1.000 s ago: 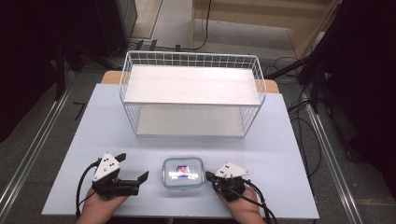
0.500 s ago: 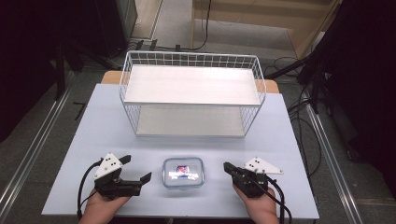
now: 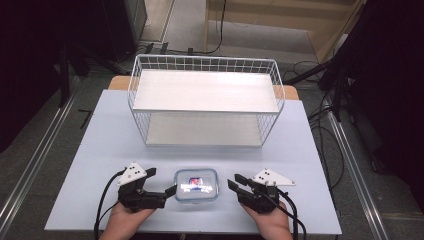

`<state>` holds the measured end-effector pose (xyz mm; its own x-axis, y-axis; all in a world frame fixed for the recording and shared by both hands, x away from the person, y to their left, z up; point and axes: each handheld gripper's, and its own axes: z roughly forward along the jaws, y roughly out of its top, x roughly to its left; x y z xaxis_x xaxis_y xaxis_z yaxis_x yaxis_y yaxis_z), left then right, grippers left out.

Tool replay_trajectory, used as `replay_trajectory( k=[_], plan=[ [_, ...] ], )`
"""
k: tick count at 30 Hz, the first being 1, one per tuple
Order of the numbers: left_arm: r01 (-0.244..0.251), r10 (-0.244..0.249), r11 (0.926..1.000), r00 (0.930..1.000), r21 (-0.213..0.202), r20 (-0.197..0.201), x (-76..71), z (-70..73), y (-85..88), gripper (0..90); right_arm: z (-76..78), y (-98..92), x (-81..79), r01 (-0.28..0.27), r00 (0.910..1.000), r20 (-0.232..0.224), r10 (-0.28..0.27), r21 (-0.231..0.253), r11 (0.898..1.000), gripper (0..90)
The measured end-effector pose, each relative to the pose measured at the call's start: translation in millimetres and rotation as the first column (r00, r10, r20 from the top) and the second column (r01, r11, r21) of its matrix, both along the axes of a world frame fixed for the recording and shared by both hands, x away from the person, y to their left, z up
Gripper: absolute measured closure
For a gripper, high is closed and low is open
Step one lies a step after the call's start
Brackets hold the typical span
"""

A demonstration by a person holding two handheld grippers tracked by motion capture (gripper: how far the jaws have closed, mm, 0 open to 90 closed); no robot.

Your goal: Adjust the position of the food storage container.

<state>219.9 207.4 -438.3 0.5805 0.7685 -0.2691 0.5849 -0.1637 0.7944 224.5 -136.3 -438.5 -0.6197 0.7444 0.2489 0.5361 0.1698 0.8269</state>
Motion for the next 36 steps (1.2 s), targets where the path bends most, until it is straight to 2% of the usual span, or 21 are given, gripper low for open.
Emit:
replay_trajectory(
  k=[4, 6, 7, 8, 9, 10, 12, 15, 17, 20, 21, 24, 25, 26, 27, 28, 29, 30, 32, 33, 36],
  plan=[
    [0.015, -0.016, 0.9997, 0.9986, -0.019, -0.051, 2.2, -6.0, -7.7, 4.8, -2.3, 7.6, 1.1, -0.007, 0.9998, -0.020, 0.007, 0.013, 1.000, 54.1],
    [0.015, -0.016, 0.9996, 0.9981, -0.024, -0.059, 2.5, -7.3, -9.2, 5.7, -4.4, 12.3, 1.9, -0.015, 0.9992, -0.036, 0.016, 0.018, 1.000, 50.4],
    [0.016, -0.020, 0.9989, 0.9960, -0.045, -0.087, 3.5, -10.4, -11.3, 5.9, -5.5, 14.9, 2.3, -0.017, 0.9988, -0.045, 0.018, 0.020, 1.000, 48.3],
    [0.016, -0.020, 0.9989, 0.9960, -0.045, -0.087, 3.5, -10.4, -11.3, 6.0, -5.5, 14.9, 2.3, -0.017, 0.9988, -0.045, 0.018, 0.020, 1.000, 48.3],
    [0.025, -0.032, 0.9978, 0.9930, -0.061, -0.113, 5.2, -14.6, -13.6, 6.0, -7.6, 19.3, 2.7, -0.022, 0.9979, -0.061, 0.023, 0.026, 0.999, 44.9],
    [0.025, -0.032, 0.9978, 0.9930, -0.061, -0.113, 5.2, -14.6, -13.6, 6.0, -7.6, 19.3, 2.7, -0.022, 0.9979, -0.061, 0.023, 0.026, 0.999, 44.9],
    [0.029, -0.039, 0.9969, 0.9884, -0.073, -0.147, 6.2, -20.3, -15.3, 6.0, -10.5, 27.7, 3.7, -0.030, 0.9966, -0.076, 0.031, 0.017, 0.999, 40.6],
    [0.028, -0.041, 0.9965, 0.9855, -0.078, -0.165, 6.4, -23.8, -15.0, 6.5, -12.2, 32.0, 4.7, -0.037, 0.9952, -0.090, 0.038, 0.019, 0.999, 38.8],
    [0.025, -0.045, 0.9941, 0.9805, -0.105, -0.191, 7.6, -27.8, -14.3, 6.8, -15.4, 37.1, 6.1, -0.036, 0.9917, -0.122, 0.039, 0.030, 0.999, 37.7],
    [0.025, -0.050, 0.9923, 0.9782, -0.121, -0.202, 8.3, -28.3, -13.9, 7.1, -18.0, 38.8, 8.0, -0.035, 0.9898, -0.137, 0.040, 0.038, 0.999, 37.1],
    [0.028, -0.055, 0.9911, 0.9768, -0.130, -0.207, 8.3, -28.2, -13.8, 7.7, -19.1, 39.6, 9.7, -0.029, 0.9872, -0.155, 0.037, 0.054, 0.998, 36.7],
    [0.027, -0.058, 0.9888, 0.9762, -0.147, -0.209, 7.6, -28.9, -13.4, 11.7, -20.3, 39.5, 12.6, -0.025, 0.9843, -0.173, 0.036, 0.069, 0.997, 36.0],
    [0.029, -0.066, 0.9858, 0.9724, -0.166, -0.224, 7.5, -30.9, -12.6, 12.8, -20.8, 39.2, 13.9, -0.021, 0.9827, -0.182, 0.034, 0.075, 0.997, 35.4],
    [0.029, -0.066, 0.9858, 0.9724, -0.166, -0.224, 7.5, -30.9, -12.6, 13.6, -20.8, 39.2, 13.9, -0.021, 0.9827, -0.182, 0.034, 0.075, 0.997, 35.4],
    [0.030, -0.078, 0.9808, 0.9657, -0.193, -0.248, 9.5, -33.3, -10.0, 13.8, -23.4, 38.3, 16.0, -0.014, 0.9779, -0.206, 0.035, 0.101, 0.995, 33.9],
    [0.030, -0.078, 0.9808, 0.9657, -0.193, -0.248, 9.5, -33.3, -10.0, 14.3, -23.4, 38.3, 16.0, -0.014, 0.9779, -0.206, 0.035, 0.101, 0.995, 33.9],
    [0.036, -0.087, 0.9781, 0.9646, -0.205, -0.249, 10.1, -34.8, -7.5, 14.7, -25.8, 38.2, 19.2, -0.014, 0.9709, -0.235, 0.044, 0.127, 0.992, 32.4],
    [0.036, -0.089, 0.9771, 0.9641, -0.210, -0.250, 10.2, -35.1, -6.5, 15.0, -26.3, 38.7, 20.8, -0.010, 0.9693, -0.242, 0.043, 0.135, 0.991, 32.0],
    [0.039, -0.095, 0.9762, 0.9621, -0.213, -0.256, 10.6, -35.2, -5.4, 16.2, -27.1, 38.7, 22.2, -0.009, 0.9685, -0.245, 0.043, 0.141, 0.990, 31.6],
    [0.029, -0.090, 0.9722, 0.9616, -0.232, -0.259, 10.6, -35.5, -5.6, 18.0, -27.8, 38.0, 22.3, -0.008, 0.9666, -0.252, 0.045, 0.146, 0.989, 31.1],
    [0.038, -0.105, 0.9688, 0.9582, -0.245, -0.266, 10.5, -36.6, -7.3, 20.7, -28.4, 36.3, 20.0, -0.007, 0.9664, -0.253, 0.045, 0.150, 0.989, 31.3]
  ],
)
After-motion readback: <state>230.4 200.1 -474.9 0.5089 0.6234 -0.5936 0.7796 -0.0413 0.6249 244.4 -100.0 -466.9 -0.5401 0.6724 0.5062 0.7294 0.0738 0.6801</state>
